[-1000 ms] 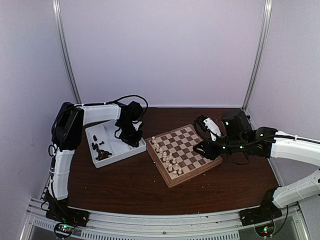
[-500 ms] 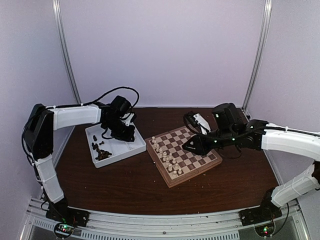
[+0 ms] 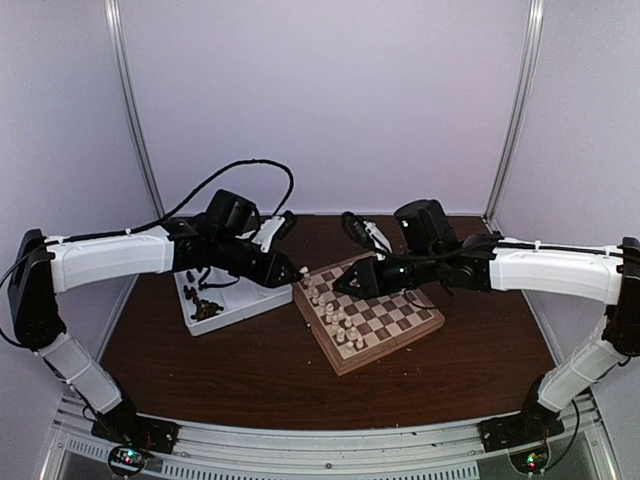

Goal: Set up the chess pieces on the board
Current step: Place the chess piece on the chessboard.

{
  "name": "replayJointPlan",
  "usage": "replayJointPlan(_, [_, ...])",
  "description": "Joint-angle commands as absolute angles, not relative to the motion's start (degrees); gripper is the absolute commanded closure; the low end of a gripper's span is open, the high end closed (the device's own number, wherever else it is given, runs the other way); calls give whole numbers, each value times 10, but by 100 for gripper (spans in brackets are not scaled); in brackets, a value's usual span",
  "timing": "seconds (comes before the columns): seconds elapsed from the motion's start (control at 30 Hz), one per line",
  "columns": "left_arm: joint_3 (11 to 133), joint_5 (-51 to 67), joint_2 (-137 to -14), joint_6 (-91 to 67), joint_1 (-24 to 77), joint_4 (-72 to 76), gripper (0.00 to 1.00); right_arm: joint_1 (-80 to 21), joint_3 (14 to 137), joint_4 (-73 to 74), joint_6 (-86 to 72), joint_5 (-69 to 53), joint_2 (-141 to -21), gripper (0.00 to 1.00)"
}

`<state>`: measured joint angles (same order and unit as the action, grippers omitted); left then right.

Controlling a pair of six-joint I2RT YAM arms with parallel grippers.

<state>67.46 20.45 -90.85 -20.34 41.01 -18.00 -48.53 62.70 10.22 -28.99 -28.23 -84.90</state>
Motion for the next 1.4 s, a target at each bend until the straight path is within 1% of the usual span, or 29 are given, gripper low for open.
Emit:
replayJointPlan(0.0, [643,213,-881,-191,441,-79,88,-490,659,58,-338,-285,-856,66])
replayJointPlan(0.13, [631,218,-875,-199,452,-46,88,-491,660,31,-358,-282,-860,65])
replayJointPlan(0.3, [629,219,-876,-193,464,-31,88,-490,665,13,-375,-289,-876,70])
replayJointPlan(0.77, [626,238,-875,-183,472,-19,88,-490,678,12,-379,-275,-899,69])
replayJointPlan(0.9, [625,243,-874,-179,475,-18,87,-490,678,6,-385,-275,-902,71])
replayJointPlan(0.97, [624,242,-872,-177,476,-18,87,-490,679,3,-388,-277,-903,74])
replayJointPlan(1.2, [625,241,-870,-175,477,-17,87,-490,678,2,-392,-279,-905,75])
replayJointPlan(1.3, [625,241,-871,-175,477,-16,88,-490,677,1,-392,-280,-907,79])
replayJointPlan(1.37, [625,241,-870,-175,478,-16,87,-490,676,1,-393,-280,-907,79])
